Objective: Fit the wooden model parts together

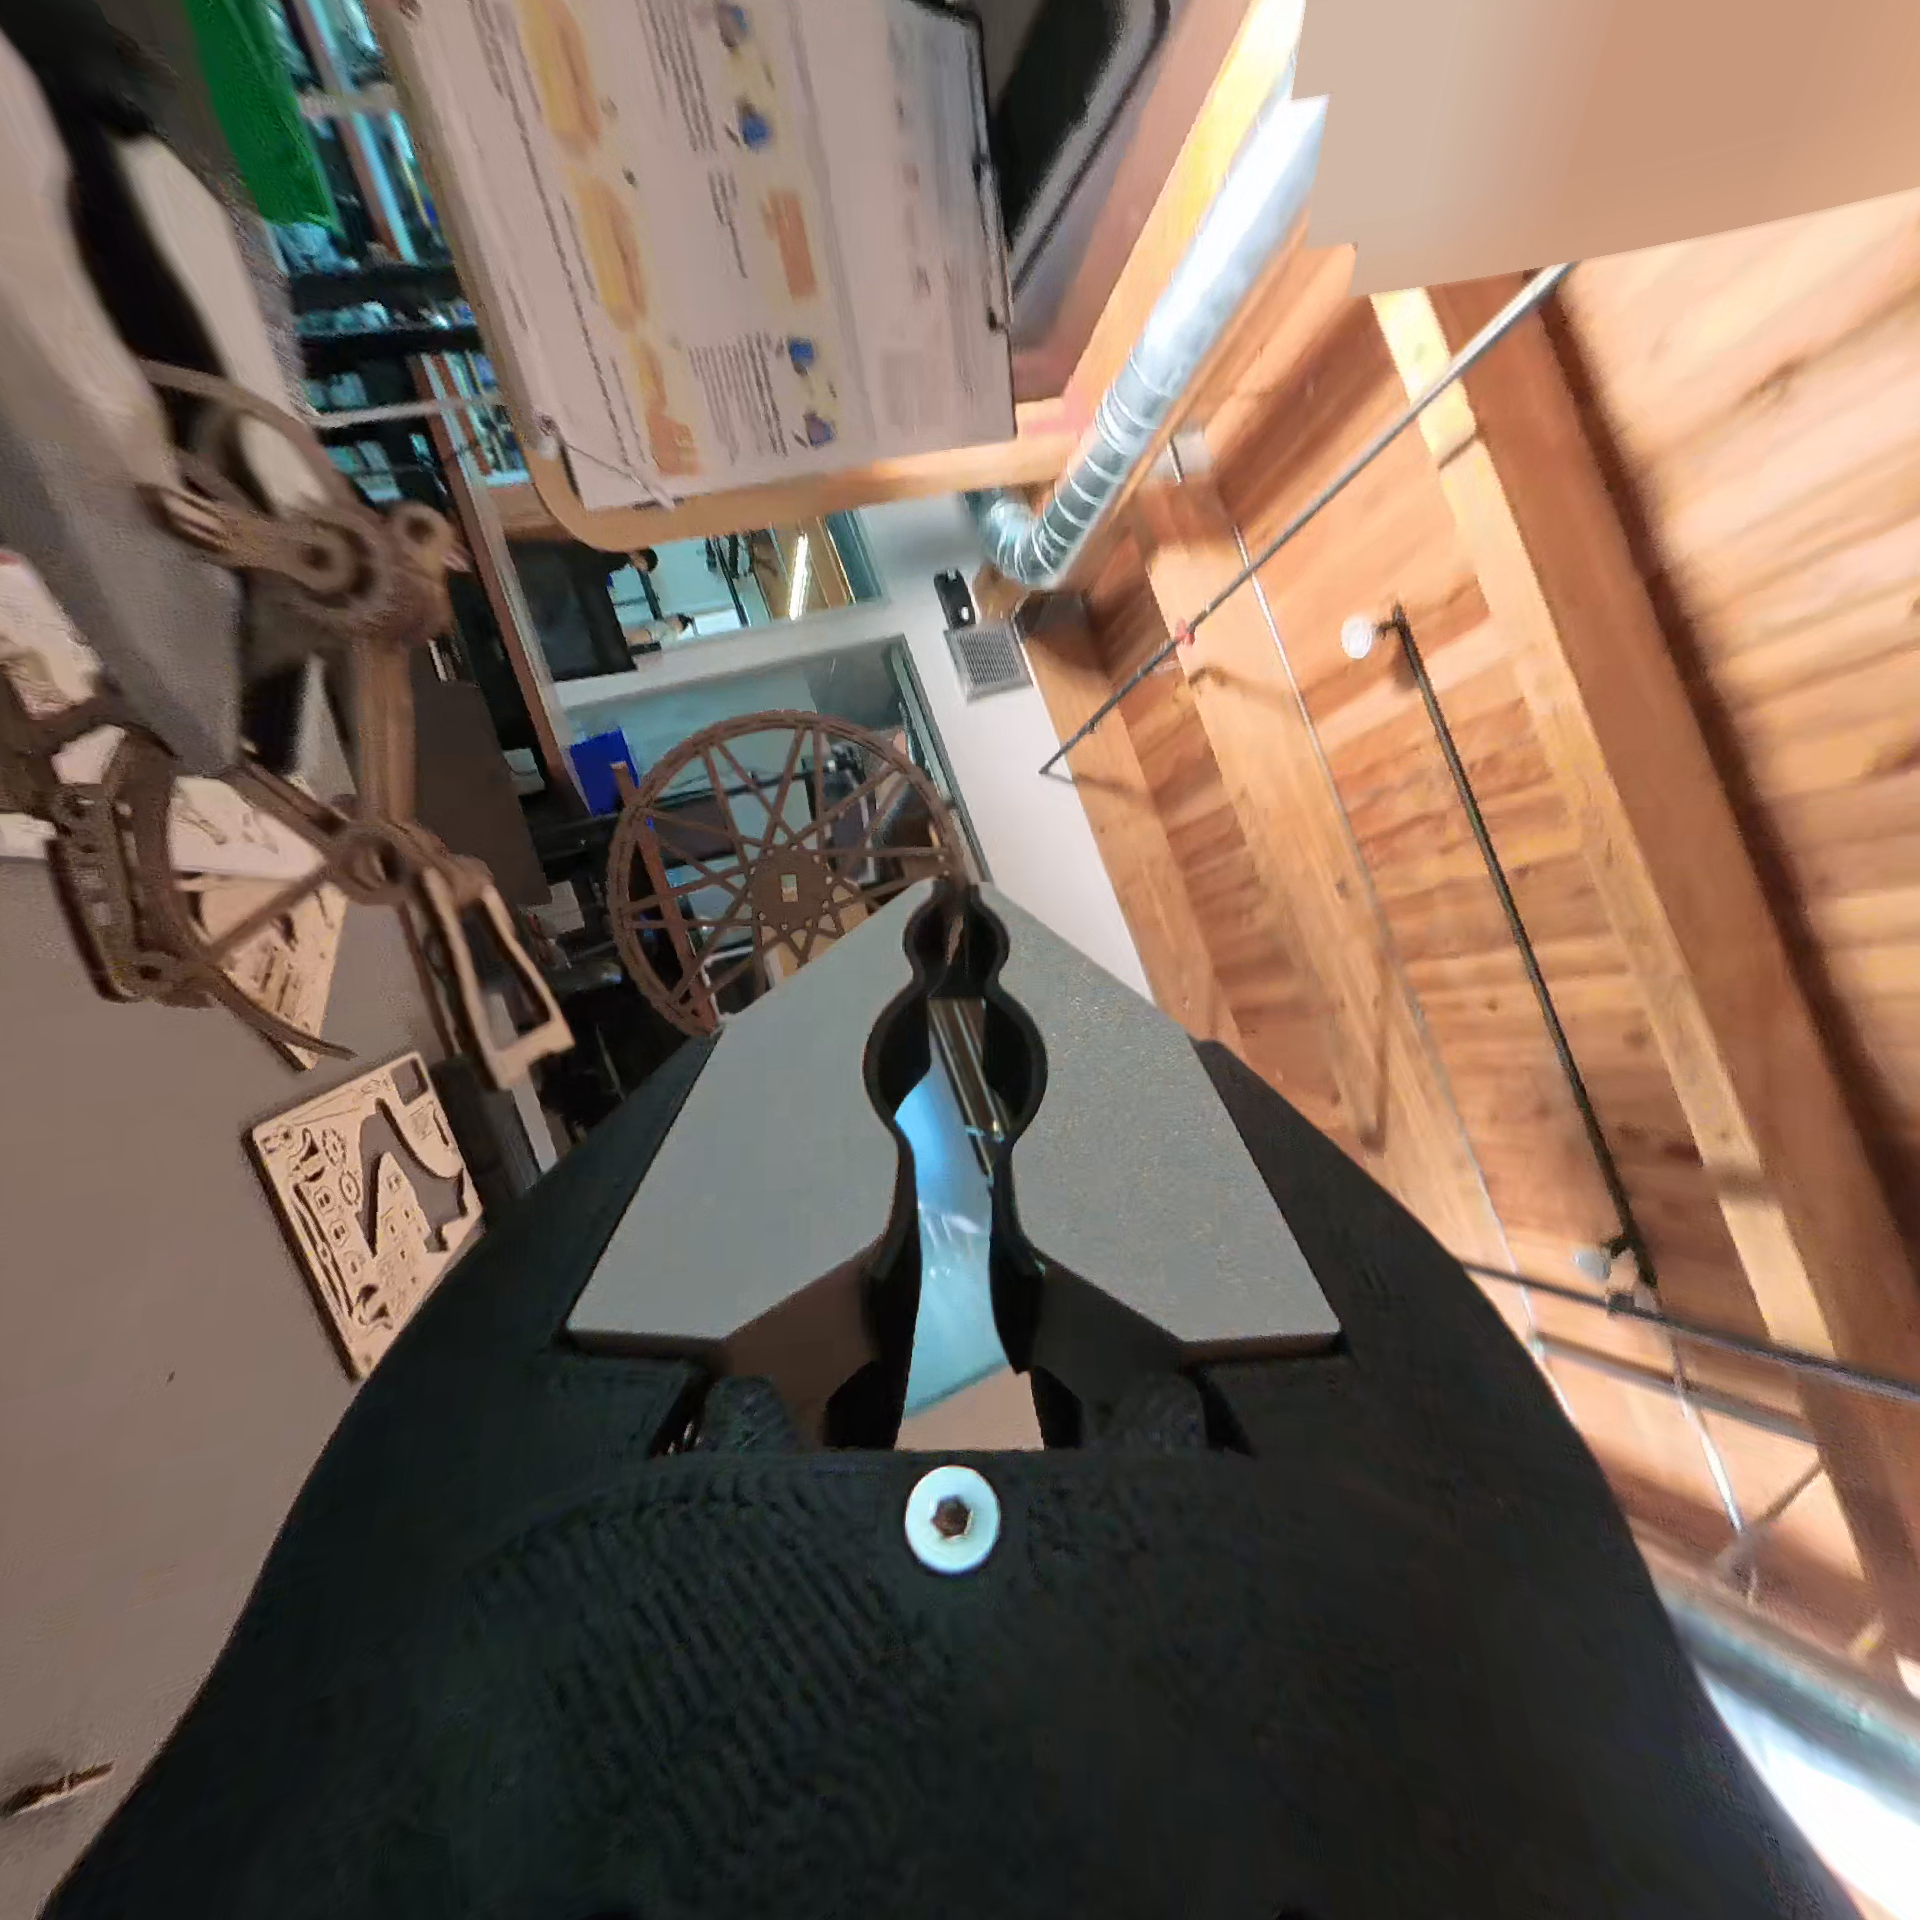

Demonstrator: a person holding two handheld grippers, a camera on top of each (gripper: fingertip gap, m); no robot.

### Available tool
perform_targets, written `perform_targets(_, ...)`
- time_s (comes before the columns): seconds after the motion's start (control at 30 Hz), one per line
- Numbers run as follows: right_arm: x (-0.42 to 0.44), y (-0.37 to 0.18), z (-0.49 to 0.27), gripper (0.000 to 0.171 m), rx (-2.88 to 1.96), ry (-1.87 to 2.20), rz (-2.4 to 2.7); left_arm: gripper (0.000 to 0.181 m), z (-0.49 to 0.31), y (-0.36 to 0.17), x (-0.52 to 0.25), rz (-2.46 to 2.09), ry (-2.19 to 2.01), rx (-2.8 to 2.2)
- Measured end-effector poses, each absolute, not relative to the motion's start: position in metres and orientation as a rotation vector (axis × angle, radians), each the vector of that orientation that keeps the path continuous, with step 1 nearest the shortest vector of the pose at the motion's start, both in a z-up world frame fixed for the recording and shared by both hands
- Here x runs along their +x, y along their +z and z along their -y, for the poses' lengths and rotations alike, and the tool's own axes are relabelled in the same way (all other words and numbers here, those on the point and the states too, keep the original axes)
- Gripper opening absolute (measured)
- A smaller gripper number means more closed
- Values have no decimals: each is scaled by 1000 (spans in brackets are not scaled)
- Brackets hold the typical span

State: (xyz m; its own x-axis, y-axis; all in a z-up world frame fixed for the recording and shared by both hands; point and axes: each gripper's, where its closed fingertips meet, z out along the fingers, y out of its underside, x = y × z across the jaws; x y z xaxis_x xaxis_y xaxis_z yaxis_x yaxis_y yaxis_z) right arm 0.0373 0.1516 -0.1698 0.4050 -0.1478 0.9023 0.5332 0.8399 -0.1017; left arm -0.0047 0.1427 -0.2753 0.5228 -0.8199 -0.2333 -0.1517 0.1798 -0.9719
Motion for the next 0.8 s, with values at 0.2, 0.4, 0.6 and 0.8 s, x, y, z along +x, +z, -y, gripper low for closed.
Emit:
perform_targets(0.2, 33, -174, -147, 0, -384, -426, 1091, 6, -147, -274, -8, -884, -669, -1381)
perform_targets(0.4, 27, -182, -145, 0, -365, -429, 1132, 6, -144, -275, -5, -917, -657, -1373)
perform_targets(0.6, 24, -185, -143, 0, -361, -413, 1149, 6, -143, -273, -6, -916, -659, -1356)
perform_targets(0.8, 23, -186, -139, 0, -338, -401, 1158, 6, -142, -274, -5, -924, -661, -1359)
